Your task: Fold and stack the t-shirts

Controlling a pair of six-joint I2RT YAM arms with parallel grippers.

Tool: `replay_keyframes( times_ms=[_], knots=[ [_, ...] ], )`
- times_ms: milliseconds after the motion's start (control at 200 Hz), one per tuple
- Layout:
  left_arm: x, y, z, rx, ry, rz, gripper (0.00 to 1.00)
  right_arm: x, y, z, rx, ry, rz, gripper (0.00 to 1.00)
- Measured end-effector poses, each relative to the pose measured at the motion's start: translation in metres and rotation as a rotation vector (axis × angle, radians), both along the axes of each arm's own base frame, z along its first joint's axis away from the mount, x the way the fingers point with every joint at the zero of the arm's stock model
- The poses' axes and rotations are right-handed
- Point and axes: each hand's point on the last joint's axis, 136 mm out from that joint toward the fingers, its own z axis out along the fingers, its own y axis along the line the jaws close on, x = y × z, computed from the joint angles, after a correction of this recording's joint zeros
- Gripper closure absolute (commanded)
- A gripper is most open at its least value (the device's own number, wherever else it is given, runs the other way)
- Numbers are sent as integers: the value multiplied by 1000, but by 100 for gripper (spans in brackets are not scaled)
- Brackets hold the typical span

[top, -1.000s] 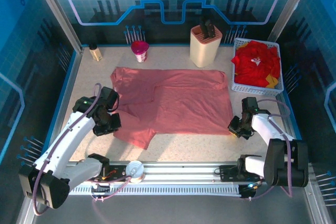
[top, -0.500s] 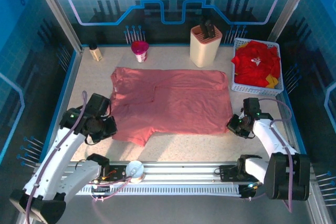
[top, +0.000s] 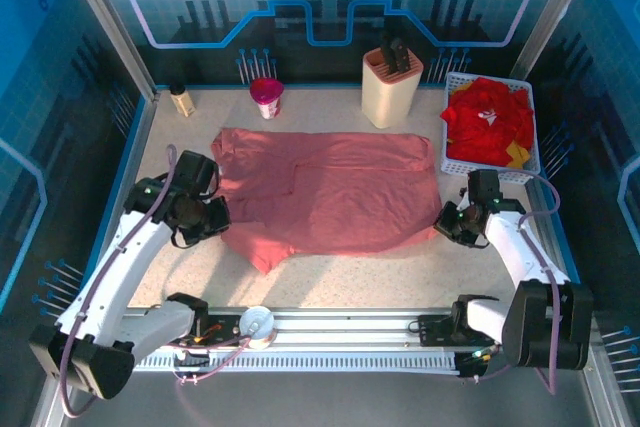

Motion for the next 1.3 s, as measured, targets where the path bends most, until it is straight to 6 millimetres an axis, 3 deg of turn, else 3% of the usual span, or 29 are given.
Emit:
replay_keyframes(
  times_ms=[460, 705, 1301],
  knots=[
    [20, 7, 3, 18, -18, -13, 100, 5, 5, -4, 49, 19, 5, 100],
    [53, 13, 25, 5, -93, 4, 100, 31, -1, 10, 69, -15, -16, 100],
    [138, 33, 35, 12, -137, 41, 100, 106, -16, 12, 113, -50, -59, 100]
  ],
)
